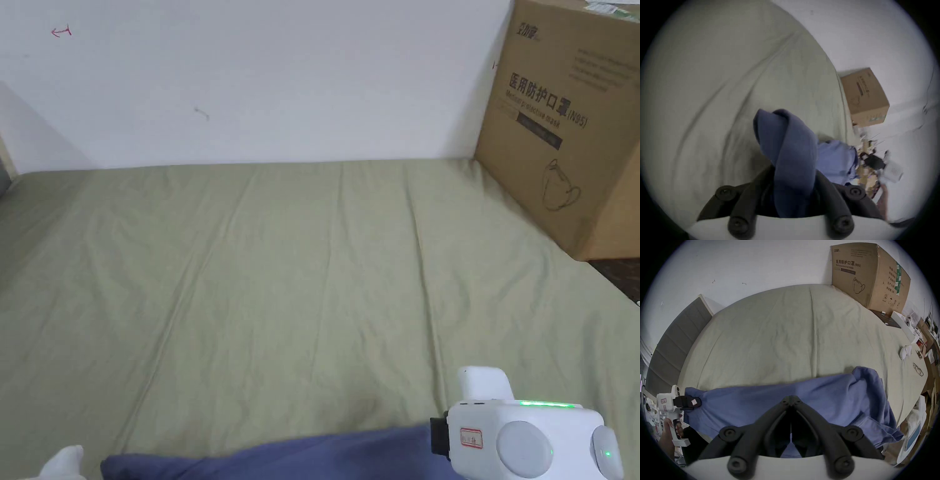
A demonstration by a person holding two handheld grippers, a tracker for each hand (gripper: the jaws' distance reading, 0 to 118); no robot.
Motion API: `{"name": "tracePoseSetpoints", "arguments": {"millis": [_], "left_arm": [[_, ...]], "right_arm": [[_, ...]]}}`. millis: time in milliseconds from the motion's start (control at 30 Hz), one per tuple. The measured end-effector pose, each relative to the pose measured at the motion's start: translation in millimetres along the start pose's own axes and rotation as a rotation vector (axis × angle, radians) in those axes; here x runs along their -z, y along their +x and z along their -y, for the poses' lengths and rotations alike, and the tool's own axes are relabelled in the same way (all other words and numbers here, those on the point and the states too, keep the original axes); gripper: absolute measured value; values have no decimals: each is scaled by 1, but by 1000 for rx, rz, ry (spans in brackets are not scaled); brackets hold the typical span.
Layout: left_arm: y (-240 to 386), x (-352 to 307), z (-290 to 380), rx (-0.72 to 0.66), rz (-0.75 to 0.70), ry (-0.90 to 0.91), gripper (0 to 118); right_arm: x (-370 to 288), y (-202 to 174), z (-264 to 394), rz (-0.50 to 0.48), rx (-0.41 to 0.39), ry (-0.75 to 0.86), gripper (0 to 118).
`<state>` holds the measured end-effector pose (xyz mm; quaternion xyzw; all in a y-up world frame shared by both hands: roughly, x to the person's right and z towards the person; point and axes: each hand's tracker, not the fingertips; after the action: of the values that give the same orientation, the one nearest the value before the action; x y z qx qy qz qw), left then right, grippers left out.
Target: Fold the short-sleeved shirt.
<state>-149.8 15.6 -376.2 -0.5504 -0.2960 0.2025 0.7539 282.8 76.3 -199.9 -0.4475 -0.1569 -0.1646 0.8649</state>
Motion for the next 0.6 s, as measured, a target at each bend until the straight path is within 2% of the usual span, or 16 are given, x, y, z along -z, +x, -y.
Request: {"name": "tracePoseSetpoints", "arguments": {"millis": [67, 200, 267, 333, 433, 500, 600], "left_arm": [[16, -18, -2, 108, -131, 61, 7], [30, -49, -10, 233, -500, 194, 7], [36, -53, -11, 298, -621, 222, 7], [46, -55, -12, 285, -582, 210, 7], [79, -50, -7, 221, -359, 204, 7], [110, -28, -3, 188, -190, 114, 7], [142, 23, -2, 208, -64, -41, 7]], "right_arm": [[-2, 1, -2, -3, 1, 7, 0], [-3, 2, -4, -10, 4, 16, 0], [-4, 3, -4, -16, 8, 15, 0], [-5, 2, -4, -33, 15, 15, 0], [-7, 0, -4, -47, 8, 20, 0], [-8, -1, -5, -54, -1, 23, 0], [-11, 1, -4, -57, 0, 22, 0]]}}
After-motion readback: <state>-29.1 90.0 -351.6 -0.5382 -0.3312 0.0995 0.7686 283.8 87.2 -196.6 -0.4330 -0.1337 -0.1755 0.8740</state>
